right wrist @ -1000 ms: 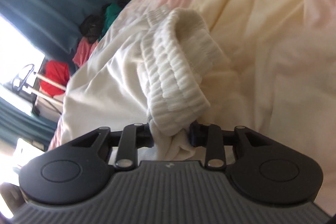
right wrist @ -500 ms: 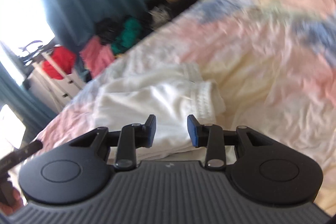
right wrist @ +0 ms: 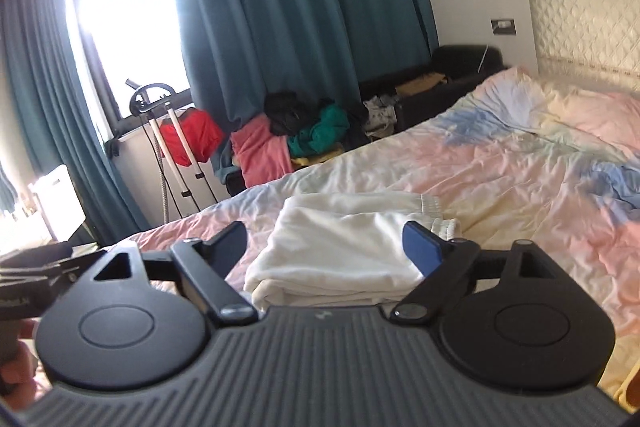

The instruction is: Fold clothes

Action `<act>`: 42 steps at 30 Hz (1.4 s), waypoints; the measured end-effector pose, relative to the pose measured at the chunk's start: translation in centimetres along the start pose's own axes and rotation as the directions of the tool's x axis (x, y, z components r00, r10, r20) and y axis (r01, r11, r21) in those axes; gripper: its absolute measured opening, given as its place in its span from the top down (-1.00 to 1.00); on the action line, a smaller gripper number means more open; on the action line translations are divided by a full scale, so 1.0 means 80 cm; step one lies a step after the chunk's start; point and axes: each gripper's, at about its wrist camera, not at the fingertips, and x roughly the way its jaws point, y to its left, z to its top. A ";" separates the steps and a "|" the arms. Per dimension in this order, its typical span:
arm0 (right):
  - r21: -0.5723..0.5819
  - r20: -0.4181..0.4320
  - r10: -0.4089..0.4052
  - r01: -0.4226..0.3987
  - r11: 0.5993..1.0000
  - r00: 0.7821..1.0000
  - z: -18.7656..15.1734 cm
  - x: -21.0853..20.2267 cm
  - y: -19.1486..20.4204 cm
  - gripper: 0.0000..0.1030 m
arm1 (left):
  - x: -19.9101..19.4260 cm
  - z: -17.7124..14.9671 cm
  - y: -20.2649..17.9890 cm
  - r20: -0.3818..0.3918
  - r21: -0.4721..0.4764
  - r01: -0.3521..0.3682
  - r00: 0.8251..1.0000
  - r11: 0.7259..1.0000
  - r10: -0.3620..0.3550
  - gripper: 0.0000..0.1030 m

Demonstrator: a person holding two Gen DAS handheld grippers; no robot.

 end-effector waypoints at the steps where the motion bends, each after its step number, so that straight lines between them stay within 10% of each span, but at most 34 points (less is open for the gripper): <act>1: -0.005 0.007 0.001 -0.001 1.000 1.000 -0.007 -0.005 0.004 -0.70 | -0.011 -0.005 -0.001 0.007 0.002 -0.005 1.000 1.000 0.005 -1.00; 22: -0.116 0.015 -0.061 0.063 0.991 0.998 -0.136 0.021 0.046 -0.70 | -0.009 -0.105 0.047 0.016 -0.065 -0.054 0.998 0.996 0.056 -1.00; 42: -0.221 0.067 -0.120 0.132 0.966 0.990 -0.151 0.028 0.075 -0.70 | -0.006 -0.124 0.070 0.002 -0.104 -0.102 0.995 0.989 0.103 -1.00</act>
